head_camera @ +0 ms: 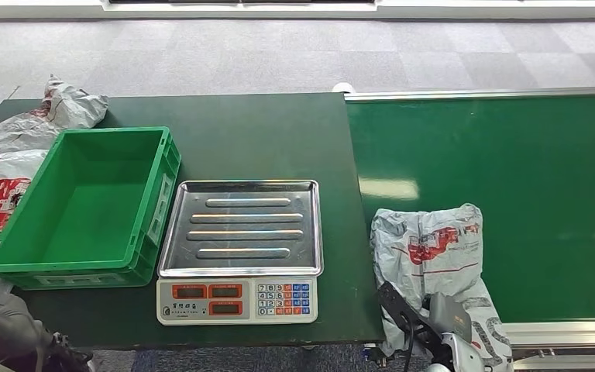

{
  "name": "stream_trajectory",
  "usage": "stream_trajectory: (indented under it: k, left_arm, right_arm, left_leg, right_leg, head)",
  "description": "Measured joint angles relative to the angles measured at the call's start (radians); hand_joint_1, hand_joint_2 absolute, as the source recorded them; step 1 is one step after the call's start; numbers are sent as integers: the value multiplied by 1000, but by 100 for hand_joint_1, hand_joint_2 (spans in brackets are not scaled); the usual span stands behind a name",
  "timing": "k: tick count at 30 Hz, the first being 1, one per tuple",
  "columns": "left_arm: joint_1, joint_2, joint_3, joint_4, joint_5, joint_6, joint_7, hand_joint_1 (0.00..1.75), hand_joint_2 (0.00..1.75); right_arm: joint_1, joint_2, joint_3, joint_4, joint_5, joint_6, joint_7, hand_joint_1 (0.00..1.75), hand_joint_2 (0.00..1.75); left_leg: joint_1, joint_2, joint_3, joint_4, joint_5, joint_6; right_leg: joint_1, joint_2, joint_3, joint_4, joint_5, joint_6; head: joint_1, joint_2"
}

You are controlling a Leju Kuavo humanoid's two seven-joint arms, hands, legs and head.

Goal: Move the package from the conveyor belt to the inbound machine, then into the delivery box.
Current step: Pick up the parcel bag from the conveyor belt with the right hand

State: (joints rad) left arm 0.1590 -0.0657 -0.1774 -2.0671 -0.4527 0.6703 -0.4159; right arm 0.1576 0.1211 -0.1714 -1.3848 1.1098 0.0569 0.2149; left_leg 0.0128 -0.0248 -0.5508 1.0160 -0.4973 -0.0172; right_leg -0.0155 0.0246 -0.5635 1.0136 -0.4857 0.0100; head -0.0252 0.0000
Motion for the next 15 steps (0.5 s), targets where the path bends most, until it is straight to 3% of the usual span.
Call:
stream_trajectory:
  k: [5, 10, 15]
  left_arm:
    - [10, -1, 0, -5, 3, -3, -3, 0, 0]
    - [34, -8, 0, -21, 8, -3, -21, 0, 0]
    - [49, -12, 1, -28, 29, -3, -39, 0, 0]
  right_arm:
    - [16, 7, -17, -38, 24, -22, 5, 175, 175]
    - [35, 16, -59, -170, 150, -182, 11, 175, 175]
    - [29, 6, -94, -320, 178, -263, -16, 175, 175]
  left_leg:
    - [0, 0, 0, 0, 0, 0]
    - [-1, 0, -1, 0, 0, 0]
    - [-1, 0, -3, 0, 0, 0]
  right_leg:
    - [0, 0, 0, 0, 0, 0]
    - [-1, 0, -1, 0, 0, 0]
    - [-1, 0, -1, 0, 0, 0]
  head:
    - [0, 0]
    - [0, 0]
    - [0, 0]
